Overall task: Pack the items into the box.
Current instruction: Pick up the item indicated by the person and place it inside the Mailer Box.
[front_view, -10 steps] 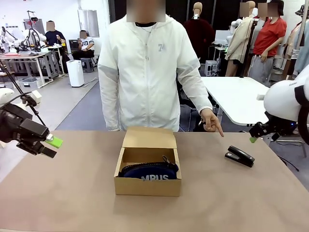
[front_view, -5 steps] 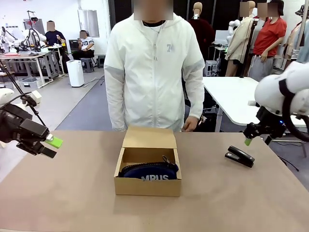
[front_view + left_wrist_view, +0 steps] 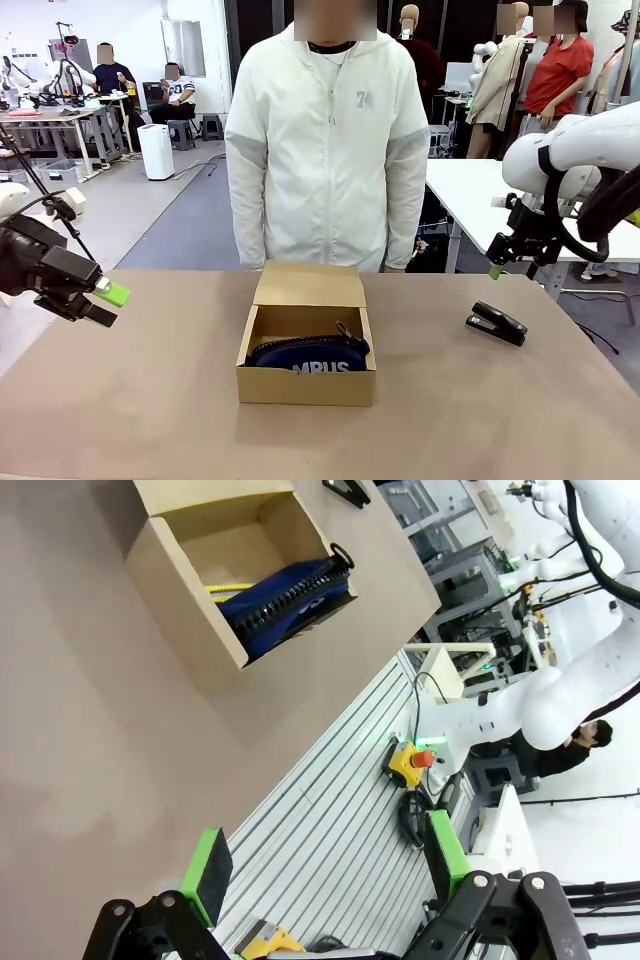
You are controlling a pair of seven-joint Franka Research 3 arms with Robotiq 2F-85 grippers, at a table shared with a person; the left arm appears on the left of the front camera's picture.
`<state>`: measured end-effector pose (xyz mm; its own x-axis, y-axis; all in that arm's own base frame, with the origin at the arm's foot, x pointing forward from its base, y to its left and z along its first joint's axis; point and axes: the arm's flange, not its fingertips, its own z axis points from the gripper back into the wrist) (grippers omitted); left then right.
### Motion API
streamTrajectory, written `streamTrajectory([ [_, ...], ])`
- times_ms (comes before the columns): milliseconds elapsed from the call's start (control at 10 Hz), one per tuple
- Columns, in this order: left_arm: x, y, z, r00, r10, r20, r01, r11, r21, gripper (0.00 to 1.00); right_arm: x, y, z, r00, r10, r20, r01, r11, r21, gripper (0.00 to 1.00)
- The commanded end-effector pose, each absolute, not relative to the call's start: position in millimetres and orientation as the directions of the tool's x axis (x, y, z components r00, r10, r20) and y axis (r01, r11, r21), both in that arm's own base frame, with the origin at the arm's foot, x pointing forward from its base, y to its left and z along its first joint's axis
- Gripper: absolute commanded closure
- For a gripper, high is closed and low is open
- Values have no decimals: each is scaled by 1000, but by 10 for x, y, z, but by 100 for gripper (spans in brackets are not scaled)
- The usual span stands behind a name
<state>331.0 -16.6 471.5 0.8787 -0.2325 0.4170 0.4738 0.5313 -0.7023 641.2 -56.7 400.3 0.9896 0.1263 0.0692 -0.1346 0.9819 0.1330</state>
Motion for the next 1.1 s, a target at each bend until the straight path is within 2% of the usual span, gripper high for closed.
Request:
streamTrajectory([
  [0,3306,-149,4716,877,-233,420,477,527,-703,0,6250,-572,4098,989,129,73,-137,982,133,0],
  [100,3306,-149,4716,877,-233,420,477,527,-703,0,6412,-567,4003,990,126,69,-135,982,133,0],
  [300,3306,-149,4716,877,-233,420,477,527,-703,0,6454,-534,3878,870,491,-44,-481,866,140,0],
  [400,3306,-149,4716,877,-233,420,477,527,-703,0,6421,-471,3841,764,643,-50,-637,765,97,0],
  [500,3306,-149,4716,877,-233,420,477,527,-703,0,6391,-430,3817,697,717,-33,-713,697,74,0],
  [700,3306,-149,4716,877,-233,420,477,527,-703,0,6388,-383,3744,650,759,-17,-759,650,38,0],
  [800,3306,-149,4716,877,-233,420,477,527,-703,0,6421,-346,3741,679,723,129,-728,685,-6,0],
  [900,3306,-149,4716,877,-233,420,477,527,-703,0,6362,-317,3762,672,738,-56,-734,674,81,0],
  [1000,3306,-149,4716,877,-233,420,477,527,-703,0,6433,-313,3792,669,743,-5,-742,669,33,0],
])
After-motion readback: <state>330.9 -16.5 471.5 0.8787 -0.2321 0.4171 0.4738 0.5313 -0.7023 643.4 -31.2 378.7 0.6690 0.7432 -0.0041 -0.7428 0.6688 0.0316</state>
